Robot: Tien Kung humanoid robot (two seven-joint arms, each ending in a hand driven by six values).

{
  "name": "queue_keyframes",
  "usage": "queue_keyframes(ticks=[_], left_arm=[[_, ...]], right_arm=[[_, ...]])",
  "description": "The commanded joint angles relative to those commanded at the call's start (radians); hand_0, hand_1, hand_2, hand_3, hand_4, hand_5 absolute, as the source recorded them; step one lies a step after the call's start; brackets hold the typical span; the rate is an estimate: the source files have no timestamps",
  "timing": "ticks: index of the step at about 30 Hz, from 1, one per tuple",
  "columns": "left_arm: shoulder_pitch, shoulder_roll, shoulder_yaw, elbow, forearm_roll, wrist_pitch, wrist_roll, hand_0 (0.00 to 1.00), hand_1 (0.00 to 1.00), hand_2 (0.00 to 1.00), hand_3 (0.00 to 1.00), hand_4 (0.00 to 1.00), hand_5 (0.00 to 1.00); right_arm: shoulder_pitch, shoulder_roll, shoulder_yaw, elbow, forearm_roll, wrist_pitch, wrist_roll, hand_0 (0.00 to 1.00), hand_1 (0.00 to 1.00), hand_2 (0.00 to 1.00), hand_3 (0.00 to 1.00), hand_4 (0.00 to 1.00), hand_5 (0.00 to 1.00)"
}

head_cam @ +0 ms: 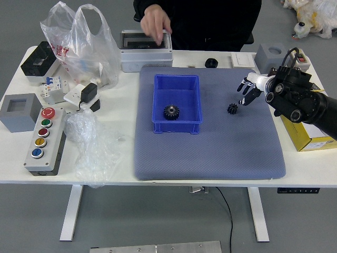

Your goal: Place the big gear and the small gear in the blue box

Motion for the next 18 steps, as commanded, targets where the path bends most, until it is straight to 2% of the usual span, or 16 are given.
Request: queue_keyframes(ticks=[18], left_arm=[[-0.001, -0.003, -0.006, 0.0, 0.001, 0.0, 0.0, 0.898, 0.888, 0.884, 0.869, 0.673, 0.358]], right_arm=[[-0.013, 0.032, -0.005, -0.02, 0.031, -0.007, -0.008, 0.688, 0.622, 0.725, 0.746, 0.768, 0.068]])
